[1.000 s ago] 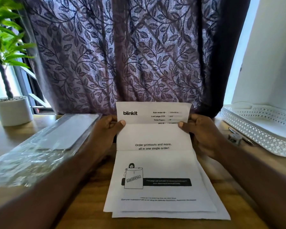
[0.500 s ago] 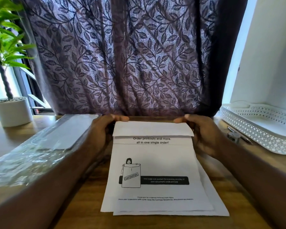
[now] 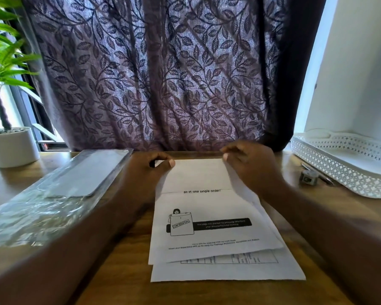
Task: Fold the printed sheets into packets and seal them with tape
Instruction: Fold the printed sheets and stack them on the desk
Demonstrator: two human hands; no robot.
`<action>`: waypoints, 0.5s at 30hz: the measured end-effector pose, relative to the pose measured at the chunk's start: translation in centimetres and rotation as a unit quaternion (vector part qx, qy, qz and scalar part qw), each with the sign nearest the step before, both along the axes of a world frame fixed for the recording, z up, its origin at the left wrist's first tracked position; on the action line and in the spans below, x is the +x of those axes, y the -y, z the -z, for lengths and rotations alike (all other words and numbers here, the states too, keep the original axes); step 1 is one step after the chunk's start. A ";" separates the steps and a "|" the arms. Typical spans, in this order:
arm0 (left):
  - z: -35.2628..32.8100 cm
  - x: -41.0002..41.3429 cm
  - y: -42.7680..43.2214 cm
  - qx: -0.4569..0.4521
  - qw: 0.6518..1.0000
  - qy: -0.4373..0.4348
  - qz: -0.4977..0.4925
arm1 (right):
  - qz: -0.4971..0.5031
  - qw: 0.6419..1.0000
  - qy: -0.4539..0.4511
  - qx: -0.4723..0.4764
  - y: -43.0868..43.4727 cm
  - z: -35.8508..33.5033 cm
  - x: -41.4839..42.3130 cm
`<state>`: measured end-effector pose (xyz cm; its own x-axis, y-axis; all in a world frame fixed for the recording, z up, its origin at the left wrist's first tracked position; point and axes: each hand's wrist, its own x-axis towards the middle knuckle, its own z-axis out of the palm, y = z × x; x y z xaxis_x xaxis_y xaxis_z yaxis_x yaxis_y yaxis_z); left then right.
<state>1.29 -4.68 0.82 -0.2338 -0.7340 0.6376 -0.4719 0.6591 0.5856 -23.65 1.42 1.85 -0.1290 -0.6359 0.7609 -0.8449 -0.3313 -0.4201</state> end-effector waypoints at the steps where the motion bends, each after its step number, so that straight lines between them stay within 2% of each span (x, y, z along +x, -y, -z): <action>1: 0.0 -0.2 -0.3 -0.018 1.000 -0.005 -0.002 | -0.020 0.999 -0.036 -0.001 -0.1 -0.2 0.8; 4: 0.1 -0.7 -0.5 -0.083 0.997 0.004 0.003 | -0.040 0.987 -0.143 0.060 -0.1 -0.3 3.3; 7: 0.3 -1.0 -0.3 -0.137 0.990 0.033 0.014 | -0.025 0.976 -0.209 0.048 -0.1 -0.1 4.1; 11: 0.3 -0.9 0.0 -0.141 0.989 0.024 0.025 | -0.012 0.977 -0.205 0.053 -0.1 -0.7 2.6; 15: -0.1 -0.2 0.2 -0.080 0.997 -0.015 0.020 | -0.010 0.980 -0.184 0.081 0.1 -1.1 0.5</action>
